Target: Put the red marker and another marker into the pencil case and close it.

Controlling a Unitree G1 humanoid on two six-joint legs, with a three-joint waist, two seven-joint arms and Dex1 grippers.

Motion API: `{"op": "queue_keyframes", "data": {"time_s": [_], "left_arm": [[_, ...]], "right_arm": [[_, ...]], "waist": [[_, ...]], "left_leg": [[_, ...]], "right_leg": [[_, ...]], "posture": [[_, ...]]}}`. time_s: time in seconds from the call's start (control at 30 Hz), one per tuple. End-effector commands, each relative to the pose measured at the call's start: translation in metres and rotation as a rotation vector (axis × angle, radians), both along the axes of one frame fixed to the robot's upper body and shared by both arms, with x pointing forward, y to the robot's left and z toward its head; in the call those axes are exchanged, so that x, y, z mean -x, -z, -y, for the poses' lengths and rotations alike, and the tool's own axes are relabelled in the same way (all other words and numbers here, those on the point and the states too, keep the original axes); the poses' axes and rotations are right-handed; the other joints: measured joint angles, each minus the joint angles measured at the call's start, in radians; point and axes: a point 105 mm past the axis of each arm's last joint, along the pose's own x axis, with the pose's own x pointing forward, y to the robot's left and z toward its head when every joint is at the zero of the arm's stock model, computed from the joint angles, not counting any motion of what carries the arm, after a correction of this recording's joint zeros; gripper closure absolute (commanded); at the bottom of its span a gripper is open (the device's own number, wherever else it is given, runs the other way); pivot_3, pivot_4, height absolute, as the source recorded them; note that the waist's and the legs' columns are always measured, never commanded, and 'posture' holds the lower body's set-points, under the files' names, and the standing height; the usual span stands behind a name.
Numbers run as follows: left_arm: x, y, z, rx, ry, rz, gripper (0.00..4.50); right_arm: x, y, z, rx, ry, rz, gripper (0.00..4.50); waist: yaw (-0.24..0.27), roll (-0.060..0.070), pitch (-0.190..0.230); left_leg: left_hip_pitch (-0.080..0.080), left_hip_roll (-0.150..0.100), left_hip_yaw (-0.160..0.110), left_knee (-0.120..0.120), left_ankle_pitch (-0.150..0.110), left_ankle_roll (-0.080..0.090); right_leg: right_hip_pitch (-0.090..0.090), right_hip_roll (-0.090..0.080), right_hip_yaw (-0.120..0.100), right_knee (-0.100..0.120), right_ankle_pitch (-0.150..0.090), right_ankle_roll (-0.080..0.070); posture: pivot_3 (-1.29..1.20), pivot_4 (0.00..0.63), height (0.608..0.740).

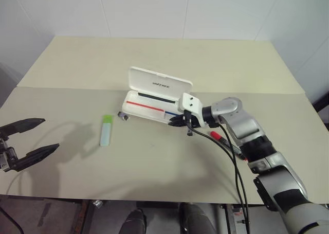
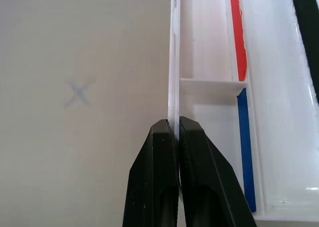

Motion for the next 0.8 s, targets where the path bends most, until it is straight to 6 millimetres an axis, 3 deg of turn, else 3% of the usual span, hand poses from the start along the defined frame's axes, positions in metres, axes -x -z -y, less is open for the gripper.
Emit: {"op": "queue_keyframes", "data": {"time_s": [0.03,0.17,0.5,0.8], "left_arm": [[-0.001,-0.004,0.003,-0.003,0.019,0.036,0.0],[-0.006,0.0,0.006,0.006,0.037,0.037,0.0],[-0.012,0.003,0.012,0.022,0.089,0.038,0.0],[0.01,0.028,0.012,0.005,0.18,-0.061,0.0]], "right_arm": [[0.019,-0.016,-0.003,-0.031,-0.081,0.044,3.95],[0.045,-0.01,-0.003,0.013,-0.125,0.063,3.95],[0.056,0.008,-0.002,0.14,-0.045,0.118,3.95],[0.061,0.021,0.005,0.185,-0.04,0.09,3.95]], "waist": [[0.0,0.0,0.0],[0.002,0.0,0.0],[0.002,0.0,0.0],[0.001,0.0,0.0]], "left_leg": [[0.0,0.0,0.0,0.0,0.0,0.0],[0.0,0.0,0.0,0.001,0.0,0.0],[0.0,0.0,0.0,0.001,0.0,0.0],[0.0,0.0,0.0,0.001,0.0,0.0]], "right_leg": [[0.0,0.0,0.0,0.0,0.0,0.0],[0.0,0.0,0.0,0.001,0.0,0.0],[0.0,0.0,0.0,0.0,0.0,0.0],[0.0,0.0,0.0,0.0,0.0,0.0]], "posture": [[0.0,0.15,0.74],[0.0,0.15,0.74],[0.0,0.15,0.74],[0.0,0.15,0.74]]}}
